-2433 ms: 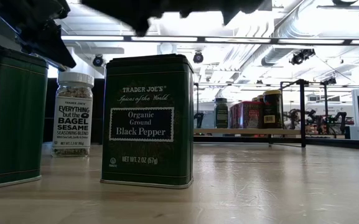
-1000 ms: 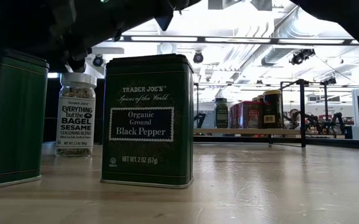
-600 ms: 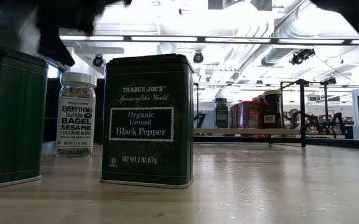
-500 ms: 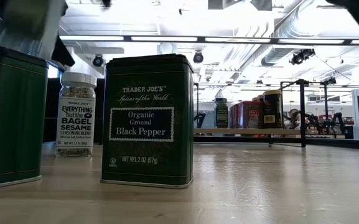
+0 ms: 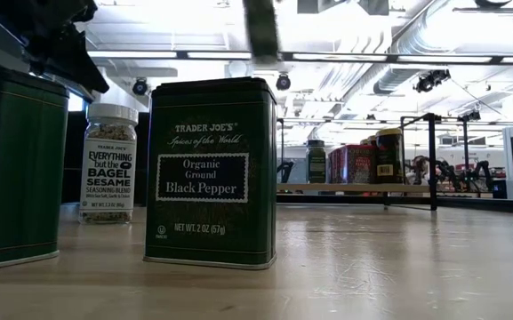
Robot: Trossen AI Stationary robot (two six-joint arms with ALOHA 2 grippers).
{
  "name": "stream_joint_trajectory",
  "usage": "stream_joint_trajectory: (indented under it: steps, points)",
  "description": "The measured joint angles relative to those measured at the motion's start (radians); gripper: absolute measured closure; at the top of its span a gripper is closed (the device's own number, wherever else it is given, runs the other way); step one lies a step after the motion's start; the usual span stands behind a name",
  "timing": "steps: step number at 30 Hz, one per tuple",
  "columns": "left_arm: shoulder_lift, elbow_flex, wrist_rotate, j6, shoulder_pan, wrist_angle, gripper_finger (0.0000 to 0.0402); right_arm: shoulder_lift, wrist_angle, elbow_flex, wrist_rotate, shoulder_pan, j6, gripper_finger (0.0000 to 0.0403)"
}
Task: Shelf spices
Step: Put the bottom green seasoning bottle on the shelf aligned with the other green seasoning bottle
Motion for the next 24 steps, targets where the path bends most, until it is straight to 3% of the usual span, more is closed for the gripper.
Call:
stream_joint_trajectory:
  steps: [3,8,11,17,24]
  points:
    - [0.0,0.0,-0.028,0.031,0.0,0.0,0.0399,-0.099,0.045,-0.206,-0.042,-0.087,-0.005,0.0208]
    - [0.0,0.0,-0.055,0.042,0.001,0.001,0.0399,-0.245,0.308,-0.588,-0.046,-0.256,-0.042,0.0208]
    - [0.0,0.0,-0.066,0.05,0.001,0.0,0.0399,-0.298,0.456,-0.74,-0.101,-0.368,-0.057,0.0208]
    - [0.0,0.0,-0.083,0.05,0.001,0.001,0.0399,-0.294,0.546,-0.873,-0.21,-0.54,-0.07,0.0208]
    - [0.0,0.0,-0.085,0.033,0.001,0.007,0.0399,-0.274,0.562,-0.888,-0.258,-0.611,-0.104,0.0193]
